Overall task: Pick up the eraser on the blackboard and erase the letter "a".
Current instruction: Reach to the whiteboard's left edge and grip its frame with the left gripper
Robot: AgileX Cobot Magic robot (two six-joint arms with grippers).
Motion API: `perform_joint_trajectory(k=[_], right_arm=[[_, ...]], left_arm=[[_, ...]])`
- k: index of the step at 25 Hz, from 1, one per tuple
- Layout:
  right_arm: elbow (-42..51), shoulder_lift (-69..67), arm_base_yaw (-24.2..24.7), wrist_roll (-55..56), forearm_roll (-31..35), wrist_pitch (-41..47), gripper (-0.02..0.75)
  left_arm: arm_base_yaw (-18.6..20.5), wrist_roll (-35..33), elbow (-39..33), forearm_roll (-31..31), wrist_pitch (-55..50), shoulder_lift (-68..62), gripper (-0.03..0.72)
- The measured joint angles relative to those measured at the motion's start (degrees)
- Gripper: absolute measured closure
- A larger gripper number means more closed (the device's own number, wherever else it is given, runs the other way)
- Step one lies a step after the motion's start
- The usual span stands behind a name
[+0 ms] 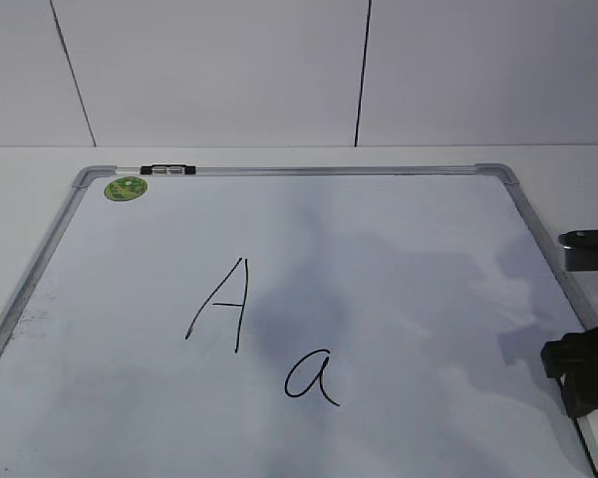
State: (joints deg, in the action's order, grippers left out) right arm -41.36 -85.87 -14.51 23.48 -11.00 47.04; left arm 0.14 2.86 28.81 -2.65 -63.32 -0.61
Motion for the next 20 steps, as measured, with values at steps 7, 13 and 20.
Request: perform_joint_trajectory(k=[7,13,20], right_arm=[[-0.2,0.0,0.0,-0.1,0.4,0.4,0.186],[-3.0,-1.0,0.0,0.1,0.1,4.9,0.186],[-9.8,-1.0,0.0,0.1,-0.1,13.3,0.186]], left_arm=[[0.0,0.0,0.0,0.0,0.0,0.0,0.444],[0.0,0.0,0.0,0.0,0.0,0.0,0.443],[0.0,0.0,0.0,0.0,0.0,0.0,0.443]])
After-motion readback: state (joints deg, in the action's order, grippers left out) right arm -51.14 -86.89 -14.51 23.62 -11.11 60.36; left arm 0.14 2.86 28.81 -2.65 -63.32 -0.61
